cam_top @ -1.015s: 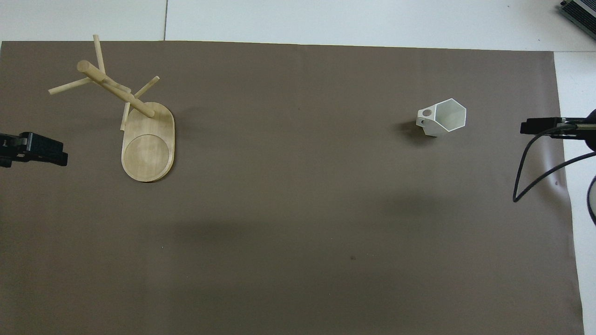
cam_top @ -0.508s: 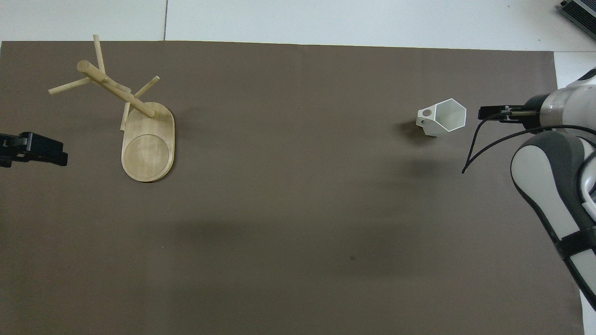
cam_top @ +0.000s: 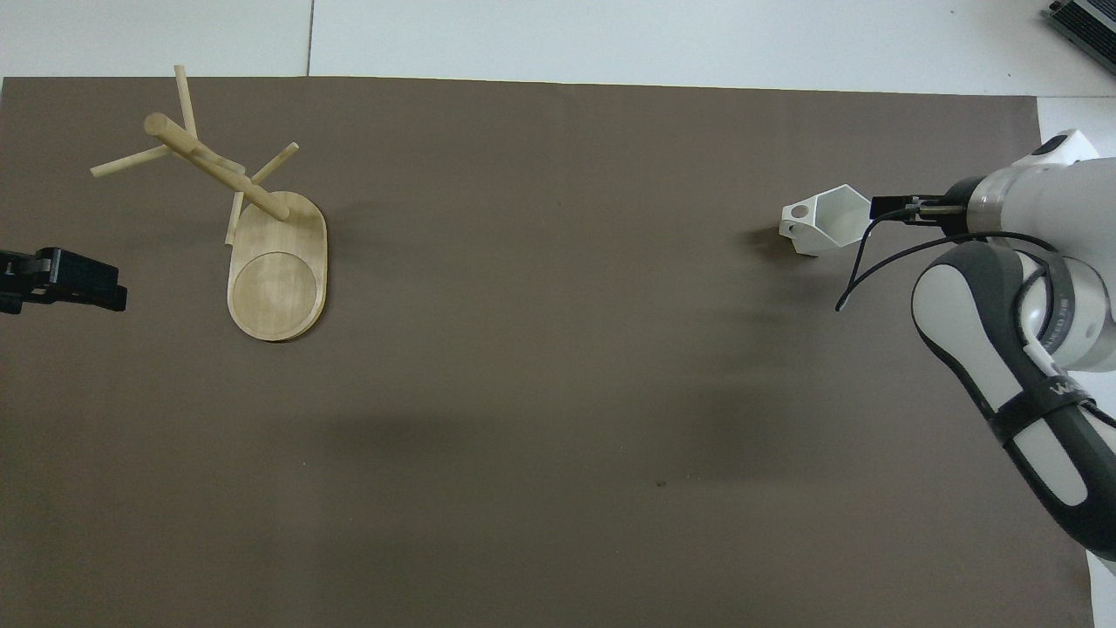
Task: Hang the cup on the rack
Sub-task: 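Reach the right gripper toward the white hexagonal cup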
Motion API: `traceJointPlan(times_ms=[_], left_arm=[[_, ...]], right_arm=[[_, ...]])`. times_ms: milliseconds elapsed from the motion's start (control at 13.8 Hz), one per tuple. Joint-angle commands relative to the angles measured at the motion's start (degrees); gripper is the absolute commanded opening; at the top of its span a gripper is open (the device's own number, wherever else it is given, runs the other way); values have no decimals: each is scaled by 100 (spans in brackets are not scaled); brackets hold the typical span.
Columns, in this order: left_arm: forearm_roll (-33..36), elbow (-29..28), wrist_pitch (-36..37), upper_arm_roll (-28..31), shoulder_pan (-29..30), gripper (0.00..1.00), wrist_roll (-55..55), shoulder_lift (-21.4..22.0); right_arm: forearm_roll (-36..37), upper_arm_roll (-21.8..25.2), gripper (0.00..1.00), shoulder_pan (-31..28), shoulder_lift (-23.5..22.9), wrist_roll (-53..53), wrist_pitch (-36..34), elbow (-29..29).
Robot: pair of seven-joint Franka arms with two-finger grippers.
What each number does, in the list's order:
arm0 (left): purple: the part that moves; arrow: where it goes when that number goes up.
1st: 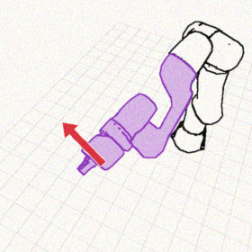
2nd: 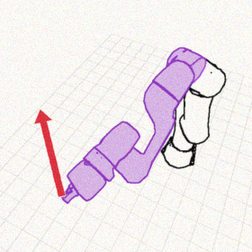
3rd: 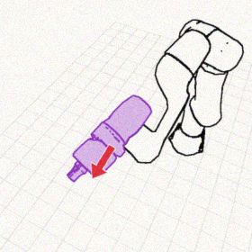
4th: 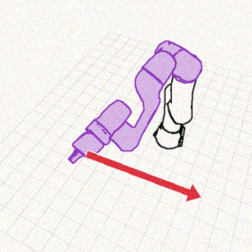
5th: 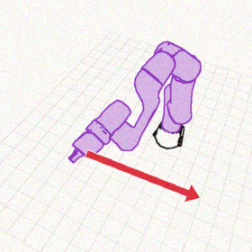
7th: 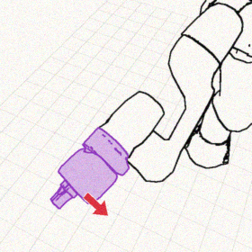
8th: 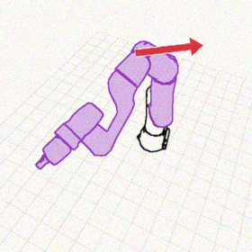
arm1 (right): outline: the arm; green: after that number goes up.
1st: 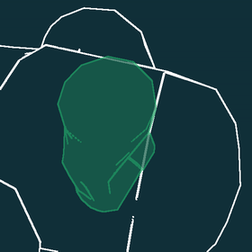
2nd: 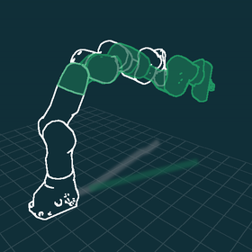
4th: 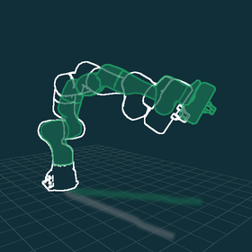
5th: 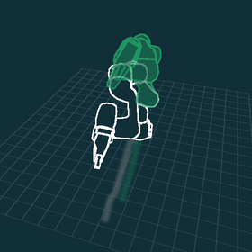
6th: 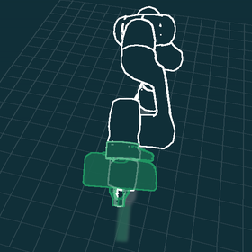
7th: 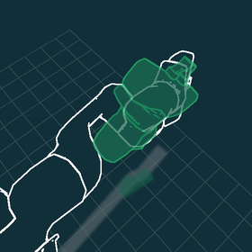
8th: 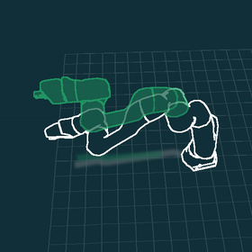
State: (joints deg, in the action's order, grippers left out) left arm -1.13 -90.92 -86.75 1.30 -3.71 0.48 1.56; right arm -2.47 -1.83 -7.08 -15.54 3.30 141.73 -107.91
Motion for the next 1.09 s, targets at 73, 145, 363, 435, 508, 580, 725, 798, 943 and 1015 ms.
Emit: traceJointPlan(times_ms=[73, 145, 363, 435, 508, 580, 725, 798, 943, 1015], left_arm=[[-1, -119, 53, -42, 54, 100, 40, 125], [-1, -119, 53, -42, 54, 100, 40, 125], [-1, -119, 53, -42, 54, 100, 40, 125], [-1, -119, 53, -42, 54, 100, 40, 134], [-1, -119, 53, -42, 54, 100, 40, 126], [-1, -119, 53, -42, 54, 100, 40, 125], [-1, -119, 53, -42, 54, 100, 40, 125], [-1, -119, 53, -42, 54, 100, 40, 125], [-1, -119, 53, -42, 54, 100, 40, 125], [-1, -119, 53, -42, 54, 100, 40, 125]], right_arm=[[71, -28, 100, -30, -282, 83, 363, 7], [71, -28, 100, -30, -300, 83, 355, -1], [71, -28, 100, -30, -300, 83, 355, -45], [71, -46, 100, -30, -318, 83, 355, -54], [71, -46, 100, -30, -335, 83, 355, -54], [71, -72, 100, -30, -335, 83, 338, -54], [71, -72, 100, -30, -335, 83, 285, -54], [62, -81, 100, -30, -335, 83, 267, -54], [44, -151, 94, -30, -335, 74, 180, -46], [-8, -160, 90, -30, -327, 74, 127, -37]])
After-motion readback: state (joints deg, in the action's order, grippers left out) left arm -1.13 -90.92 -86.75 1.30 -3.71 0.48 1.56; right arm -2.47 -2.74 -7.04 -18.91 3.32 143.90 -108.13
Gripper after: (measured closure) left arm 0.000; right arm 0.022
